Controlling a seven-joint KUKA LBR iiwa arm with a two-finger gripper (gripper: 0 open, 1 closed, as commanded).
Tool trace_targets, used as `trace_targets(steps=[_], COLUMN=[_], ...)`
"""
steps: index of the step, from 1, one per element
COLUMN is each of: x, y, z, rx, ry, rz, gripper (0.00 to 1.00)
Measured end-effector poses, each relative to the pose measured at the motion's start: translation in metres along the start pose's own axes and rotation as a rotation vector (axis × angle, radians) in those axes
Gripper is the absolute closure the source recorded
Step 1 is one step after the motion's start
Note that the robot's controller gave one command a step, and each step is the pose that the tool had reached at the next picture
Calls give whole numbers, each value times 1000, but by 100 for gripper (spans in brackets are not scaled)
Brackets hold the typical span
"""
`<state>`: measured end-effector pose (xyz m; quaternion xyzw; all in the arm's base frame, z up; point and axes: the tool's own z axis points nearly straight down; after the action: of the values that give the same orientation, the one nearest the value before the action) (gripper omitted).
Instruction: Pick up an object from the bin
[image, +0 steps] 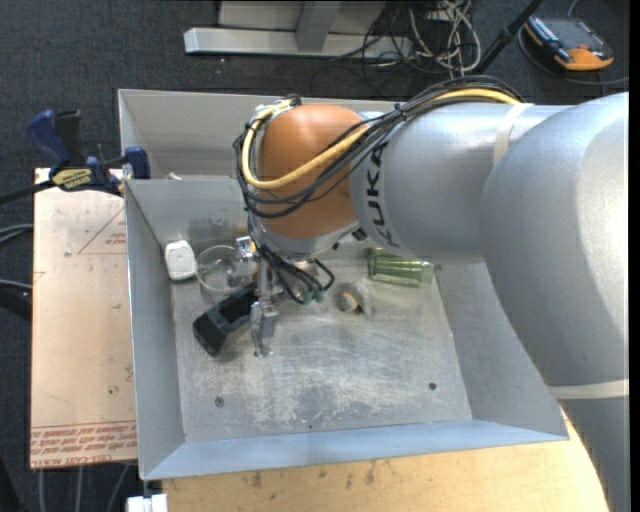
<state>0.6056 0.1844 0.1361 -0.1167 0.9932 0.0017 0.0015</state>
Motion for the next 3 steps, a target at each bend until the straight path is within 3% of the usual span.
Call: trace_targets(steps=[1, 2, 3], x=[-11, -8, -23], y=[-24, -36, -43], z=[10, 5, 48], rx=[2, 1, 3], ry=[1, 0, -35], rz=[-79, -323, -357], gripper=[0, 0, 0])
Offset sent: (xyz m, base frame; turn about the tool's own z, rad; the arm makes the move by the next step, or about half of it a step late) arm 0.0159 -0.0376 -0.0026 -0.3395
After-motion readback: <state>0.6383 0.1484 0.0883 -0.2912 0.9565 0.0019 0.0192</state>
